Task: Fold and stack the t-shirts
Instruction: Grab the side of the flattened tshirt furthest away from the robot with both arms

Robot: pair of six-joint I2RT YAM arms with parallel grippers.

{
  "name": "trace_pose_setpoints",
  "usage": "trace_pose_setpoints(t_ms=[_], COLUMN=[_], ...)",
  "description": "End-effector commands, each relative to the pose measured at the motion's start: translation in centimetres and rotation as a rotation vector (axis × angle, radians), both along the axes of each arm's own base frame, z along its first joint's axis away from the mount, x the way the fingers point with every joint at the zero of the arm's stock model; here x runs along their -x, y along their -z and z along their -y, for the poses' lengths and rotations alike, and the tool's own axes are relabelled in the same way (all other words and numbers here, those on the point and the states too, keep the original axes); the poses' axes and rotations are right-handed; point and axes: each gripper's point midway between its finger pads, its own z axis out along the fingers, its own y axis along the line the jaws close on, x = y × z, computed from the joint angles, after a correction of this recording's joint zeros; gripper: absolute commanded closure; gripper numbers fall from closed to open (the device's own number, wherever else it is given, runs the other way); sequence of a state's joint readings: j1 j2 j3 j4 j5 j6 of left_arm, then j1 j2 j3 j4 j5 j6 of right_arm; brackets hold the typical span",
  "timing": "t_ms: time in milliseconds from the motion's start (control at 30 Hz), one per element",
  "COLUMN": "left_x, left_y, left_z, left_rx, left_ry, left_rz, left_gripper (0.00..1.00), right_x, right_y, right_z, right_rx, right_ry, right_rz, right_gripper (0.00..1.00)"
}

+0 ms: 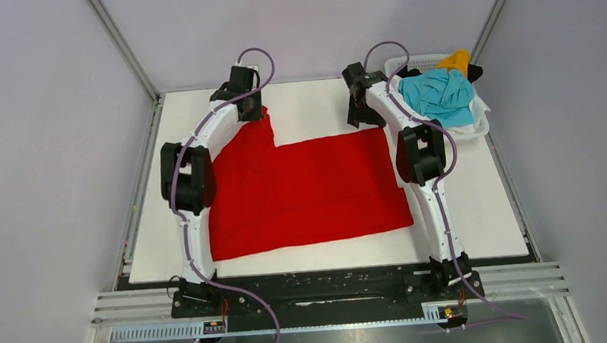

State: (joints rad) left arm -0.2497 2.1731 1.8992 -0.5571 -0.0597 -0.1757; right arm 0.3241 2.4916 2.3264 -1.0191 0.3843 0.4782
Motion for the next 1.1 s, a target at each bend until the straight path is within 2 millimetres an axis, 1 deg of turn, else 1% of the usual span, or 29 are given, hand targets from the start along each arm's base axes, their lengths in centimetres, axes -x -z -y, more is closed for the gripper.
trace_pose_setpoints(t_ms=[0,33,133,200,300,367,433,567,633,700,767,800,900,1000,1067], left_x=[0.2,0.6,1.3,2.0,2.8,3.4,3.7,4.0,4.1,4.1,4.2,4.1,4.2,4.4,4.5], left_y=[-3.1,-2.8,-3.0,-2.9,-3.0,-3.1,-3.2,-3.4,-3.5,-3.6,-3.6,-3.6,-3.8,-3.9,-3.9], left_z=[0.6,0.7,1.1,1.3,1.4,1.3,1.4,1.6,1.6,1.6,2.1,2.1,2.5,2.6,2.5], left_rx=[0.020,0.016,0.005,-0.004,-0.018,-0.016,-0.009,0.006,0.011,0.016,0.036,0.041,0.059,0.068,0.067], left_ry=[0.046,0.057,0.090,0.112,0.127,0.131,0.138,0.136,0.130,0.128,0.143,0.140,0.147,0.150,0.152], left_rz=[0.101,0.098,0.103,0.097,0.104,0.101,0.106,0.105,0.107,0.111,0.109,0.110,0.109,0.110,0.114], left_gripper=[1.00,1.00,1.00,1.00,1.00,1.00,1.00,1.00,1.00,1.00,1.00,1.00,1.00,1.00,1.00], right_x=[1.9,2.2,3.1,3.3,3.6,3.7,3.1,0.5,-0.4,-1.3,-1.7,-1.6,-1.1,-0.2,0.7], right_y=[-0.2,0.0,0.7,0.7,0.4,0.4,-0.1,-2.2,-2.7,-2.3,-1.7,-0.8,0.6,1.4,1.7], right_z=[1.6,1.7,2.0,2.2,2.0,1.6,1.2,-0.4,-0.8,-1.1,-1.0,-1.0,-0.8,-0.7,-0.3], right_rx=[0.057,0.061,0.078,0.087,0.067,0.047,0.023,-0.081,-0.117,-0.135,-0.131,-0.122,-0.105,-0.095,-0.080], right_ry=[0.034,0.033,0.034,0.033,0.032,0.036,0.048,0.084,0.119,0.130,0.143,0.145,0.154,0.160,0.161], right_rz=[-0.056,-0.069,-0.105,-0.110,-0.113,-0.119,-0.090,0.009,0.053,0.084,0.084,0.066,0.022,-0.019,-0.051], right_gripper=[0.23,0.23,0.25,0.28,0.31,0.31,0.27,0.27,0.27,0.28,0.29,0.29,0.29,0.30,0.31])
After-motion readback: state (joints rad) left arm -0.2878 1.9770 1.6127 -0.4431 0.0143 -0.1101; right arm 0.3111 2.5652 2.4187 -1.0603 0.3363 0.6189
